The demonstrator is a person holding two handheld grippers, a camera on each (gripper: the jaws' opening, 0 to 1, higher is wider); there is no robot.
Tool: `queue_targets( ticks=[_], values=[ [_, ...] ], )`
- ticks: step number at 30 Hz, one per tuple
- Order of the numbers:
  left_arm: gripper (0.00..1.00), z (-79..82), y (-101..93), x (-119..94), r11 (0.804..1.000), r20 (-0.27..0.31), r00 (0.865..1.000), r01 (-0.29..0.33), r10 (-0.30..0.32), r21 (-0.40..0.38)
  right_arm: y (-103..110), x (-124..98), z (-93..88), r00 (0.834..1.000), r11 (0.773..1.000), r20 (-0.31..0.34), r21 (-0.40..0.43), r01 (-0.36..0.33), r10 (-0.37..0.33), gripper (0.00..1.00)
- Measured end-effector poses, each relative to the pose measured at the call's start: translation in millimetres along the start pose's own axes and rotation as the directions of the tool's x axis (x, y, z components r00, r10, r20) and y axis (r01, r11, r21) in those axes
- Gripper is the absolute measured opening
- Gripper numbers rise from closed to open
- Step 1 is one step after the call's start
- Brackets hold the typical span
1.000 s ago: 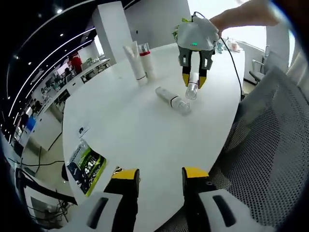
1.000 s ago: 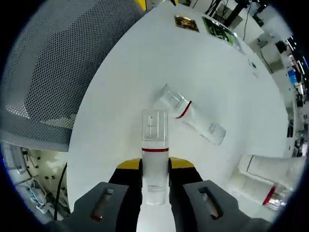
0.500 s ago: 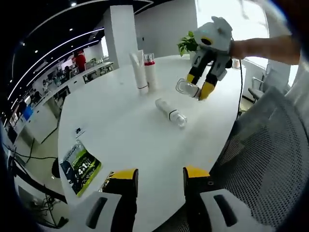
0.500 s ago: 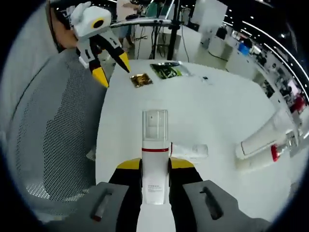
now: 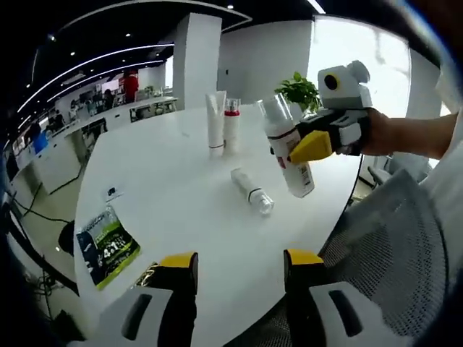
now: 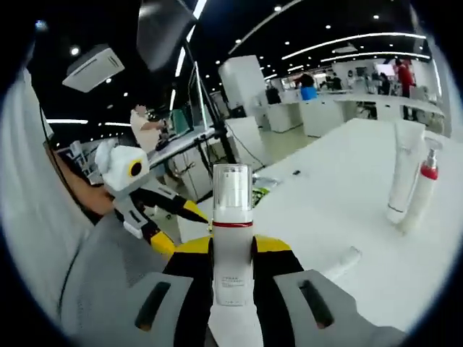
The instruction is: Arrange the skincare products in the storage area until every visible bottle or jar stands upright without overlapping.
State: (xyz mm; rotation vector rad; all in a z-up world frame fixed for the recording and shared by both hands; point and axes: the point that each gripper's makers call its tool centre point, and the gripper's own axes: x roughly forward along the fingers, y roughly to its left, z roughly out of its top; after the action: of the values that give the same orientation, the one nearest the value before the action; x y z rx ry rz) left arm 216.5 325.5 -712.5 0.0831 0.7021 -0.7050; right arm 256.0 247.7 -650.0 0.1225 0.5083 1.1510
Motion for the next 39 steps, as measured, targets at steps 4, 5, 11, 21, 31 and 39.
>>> queue_targets(
  ticks=[4,5,11,21,31,39],
  values=[
    [0.59,12.1,-16.0,0,0.993,0.073,0.994,0.090,-0.084,-0.083,14,2,4.0,0.998,0.998,0.053,0.059,-0.026,0.023,0.18],
    [0.62,13.1,-18.9,-1,0.989,0.079,0.992,0.106,-0.098,-0.102,17,2,6.0,0.997,0.997,0.071,0.078,-0.031,0.025,0.18],
    [0.67,10.8,-37.6,-3,0.972,0.066,0.979,0.199,-0.192,-0.125,30,2,18.9,0.974,0.945,0.218,0.302,-0.126,0.061,0.18],
    [0.66,52.0,-69.3,-23,0.796,0.262,0.869,0.491,-0.420,-0.354,50,-2,25.8,0.932,0.876,0.338,0.398,-0.271,0.135,0.18],
    [0.47,62.8,-88.7,-36,0.624,0.357,0.745,0.667,-0.563,-0.407,63,-15,33.2,0.882,0.793,0.420,0.454,-0.406,0.211,0.18],
    [0.22,62.6,-102.5,-45,0.539,0.360,0.666,0.743,-0.653,-0.397,80,-7,23.7,0.878,0.773,0.393,0.452,-0.444,0.275,0.18]
  ],
)
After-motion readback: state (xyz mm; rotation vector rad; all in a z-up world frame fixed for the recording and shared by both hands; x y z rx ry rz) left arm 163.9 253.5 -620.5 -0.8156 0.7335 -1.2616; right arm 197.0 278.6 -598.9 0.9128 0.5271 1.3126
